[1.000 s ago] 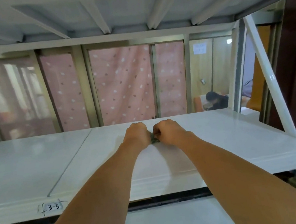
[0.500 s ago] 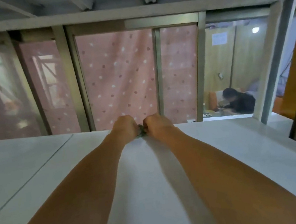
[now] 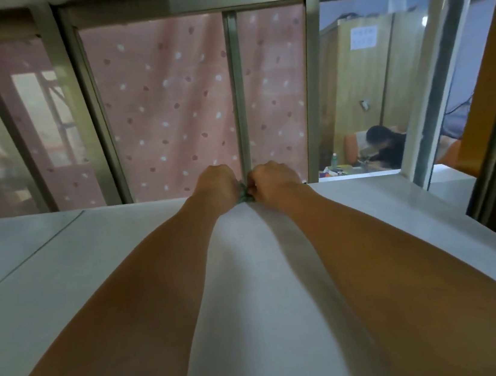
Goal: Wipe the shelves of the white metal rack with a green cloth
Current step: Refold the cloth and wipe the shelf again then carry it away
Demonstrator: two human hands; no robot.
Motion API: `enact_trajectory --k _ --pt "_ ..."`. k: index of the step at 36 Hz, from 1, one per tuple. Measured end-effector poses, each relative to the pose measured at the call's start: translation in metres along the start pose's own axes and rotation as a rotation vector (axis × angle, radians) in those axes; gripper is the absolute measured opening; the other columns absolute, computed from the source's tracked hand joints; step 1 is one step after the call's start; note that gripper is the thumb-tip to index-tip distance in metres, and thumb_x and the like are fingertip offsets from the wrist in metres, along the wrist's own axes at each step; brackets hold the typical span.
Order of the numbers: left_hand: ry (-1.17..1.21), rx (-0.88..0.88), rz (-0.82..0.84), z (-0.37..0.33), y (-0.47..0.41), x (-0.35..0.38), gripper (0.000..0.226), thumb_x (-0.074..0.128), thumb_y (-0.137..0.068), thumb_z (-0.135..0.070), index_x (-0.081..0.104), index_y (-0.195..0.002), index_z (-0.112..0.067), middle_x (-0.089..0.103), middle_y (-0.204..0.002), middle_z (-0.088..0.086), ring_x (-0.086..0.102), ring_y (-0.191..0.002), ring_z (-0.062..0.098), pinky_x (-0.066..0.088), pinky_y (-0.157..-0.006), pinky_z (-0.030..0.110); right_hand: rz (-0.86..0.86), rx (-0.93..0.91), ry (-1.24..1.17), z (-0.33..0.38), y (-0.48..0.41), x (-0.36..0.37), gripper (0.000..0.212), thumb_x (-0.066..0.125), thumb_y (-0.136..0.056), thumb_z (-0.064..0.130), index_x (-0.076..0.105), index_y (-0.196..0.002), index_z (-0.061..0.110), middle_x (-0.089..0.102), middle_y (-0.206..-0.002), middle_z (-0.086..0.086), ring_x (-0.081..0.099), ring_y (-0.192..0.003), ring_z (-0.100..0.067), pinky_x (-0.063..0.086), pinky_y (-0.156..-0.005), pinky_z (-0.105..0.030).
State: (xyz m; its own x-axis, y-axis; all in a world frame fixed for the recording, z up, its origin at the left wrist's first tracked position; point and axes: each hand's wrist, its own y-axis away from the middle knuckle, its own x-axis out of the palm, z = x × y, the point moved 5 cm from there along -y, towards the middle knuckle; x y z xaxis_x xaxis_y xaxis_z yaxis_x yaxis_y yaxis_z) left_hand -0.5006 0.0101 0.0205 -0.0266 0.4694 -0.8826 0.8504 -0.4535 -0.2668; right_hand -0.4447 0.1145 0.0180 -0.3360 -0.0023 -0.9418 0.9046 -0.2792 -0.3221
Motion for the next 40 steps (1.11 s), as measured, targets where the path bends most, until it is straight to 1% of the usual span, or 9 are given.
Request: enact_trajectory --k 7,12,17,20,23,27,30,34,40 --pt "-0.023 0.074 0.002 -0.024 0.022 0.006 0.026 0.071 -0.083 -0.027 0.076 -0.091 -0.002 0.064 -0.080 0.010 0.062 -0.077 0.028 0.051 -0.071 0.032 -0.054 0.027 0.003 -0.012 0.030 -0.008 0.026 0.057 -0.095 0.021 0.070 -0.116 0.013 0.067 -0.110 -0.015 0.065 -0.101 -0.036 0.051 -0.083 -0.036" --pt "-0.045 0.101 -0.029 -0.032 0.055 0.003 0.030 0.068 -0.087 -0.029 0.074 -0.096 -0.001 0.068 -0.091 0.018 0.061 -0.077 0.031 0.050 -0.069 0.033 -0.035 0.069 0.002 -0.015 0.064 -0.017 0.022 0.060 -0.094 0.021 0.070 -0.113 0.015 0.066 -0.104 -0.011 0.061 -0.087 -0.029 0.047 -0.075 -0.033" --pt "-0.031 0.167 -0.034 -0.040 0.100 -0.002 0.031 0.066 -0.087 -0.034 0.079 -0.098 -0.008 0.070 -0.104 0.018 0.066 -0.093 0.036 0.056 -0.086 0.039 -0.039 0.085 0.008 -0.013 0.109 -0.033 0.022 0.058 -0.094 0.019 0.071 -0.113 0.017 0.066 -0.106 -0.010 0.059 -0.087 -0.028 0.044 -0.071 -0.031" --pt "-0.030 0.172 -0.031 -0.047 0.133 -0.009 0.027 0.067 -0.087 -0.031 0.079 -0.093 -0.008 0.071 -0.091 0.016 0.064 -0.081 0.031 0.056 -0.076 0.036 -0.029 0.087 0.021 -0.009 0.141 -0.042 0.025 0.055 -0.094 0.018 0.071 -0.112 0.019 0.065 -0.108 -0.011 0.063 -0.096 -0.031 0.044 -0.071 -0.031" --pt "-0.037 0.174 -0.005 -0.055 0.169 -0.019 0.026 0.065 -0.089 -0.029 0.078 -0.089 -0.006 0.071 -0.088 0.015 0.056 -0.072 0.026 0.049 -0.069 0.031 -0.027 0.093 0.014 -0.003 0.174 -0.053 0.023 0.054 -0.093 0.020 0.072 -0.108 0.022 0.065 -0.107 -0.010 0.061 -0.093 -0.031 0.044 -0.071 -0.031" --pt "-0.043 0.141 0.019 -0.063 0.214 -0.033 0.027 0.064 -0.090 -0.029 0.073 -0.087 -0.004 0.057 -0.080 0.012 0.052 -0.074 0.027 0.045 -0.067 0.032 -0.021 0.102 0.001 0.005 0.216 -0.067 0.022 0.056 -0.092 0.018 0.073 -0.105 0.022 0.066 -0.104 -0.010 0.062 -0.091 -0.031 0.048 -0.073 -0.032" --pt "0.002 0.142 0.036 -0.063 0.244 -0.041 0.032 0.066 -0.087 -0.033 0.071 -0.082 -0.001 0.059 -0.080 0.014 0.059 -0.077 0.032 0.049 -0.066 0.033 -0.026 0.080 -0.005 0.012 0.245 -0.075 0.022 0.057 -0.091 0.018 0.073 -0.105 0.022 0.067 -0.103 -0.010 0.063 -0.091 -0.031 0.053 -0.079 -0.034" --pt "0.057 0.122 0.047 -0.061 0.277 -0.049 0.038 0.066 -0.087 -0.039 0.072 -0.076 -0.003 0.060 -0.068 0.010 0.060 -0.069 0.027 0.053 -0.066 0.034 -0.012 0.048 0.008 0.023 0.279 -0.086 0.021 0.056 -0.091 0.024 0.073 -0.105 0.023 0.068 -0.099 -0.006 0.062 -0.089 -0.026 0.049 -0.074 -0.032" --pt "0.015 0.085 0.059 -0.068 0.309 -0.058 0.040 0.066 -0.089 -0.032 0.054 -0.058 -0.010 0.053 -0.064 0.006 0.056 -0.064 0.023 0.044 -0.056 0.030 0.001 0.042 -0.001 0.029 0.316 -0.099 0.019 0.056 -0.093 0.025 0.072 -0.105 0.024 0.068 -0.098 -0.004 0.060 -0.084 -0.023 0.045 -0.068 -0.030"
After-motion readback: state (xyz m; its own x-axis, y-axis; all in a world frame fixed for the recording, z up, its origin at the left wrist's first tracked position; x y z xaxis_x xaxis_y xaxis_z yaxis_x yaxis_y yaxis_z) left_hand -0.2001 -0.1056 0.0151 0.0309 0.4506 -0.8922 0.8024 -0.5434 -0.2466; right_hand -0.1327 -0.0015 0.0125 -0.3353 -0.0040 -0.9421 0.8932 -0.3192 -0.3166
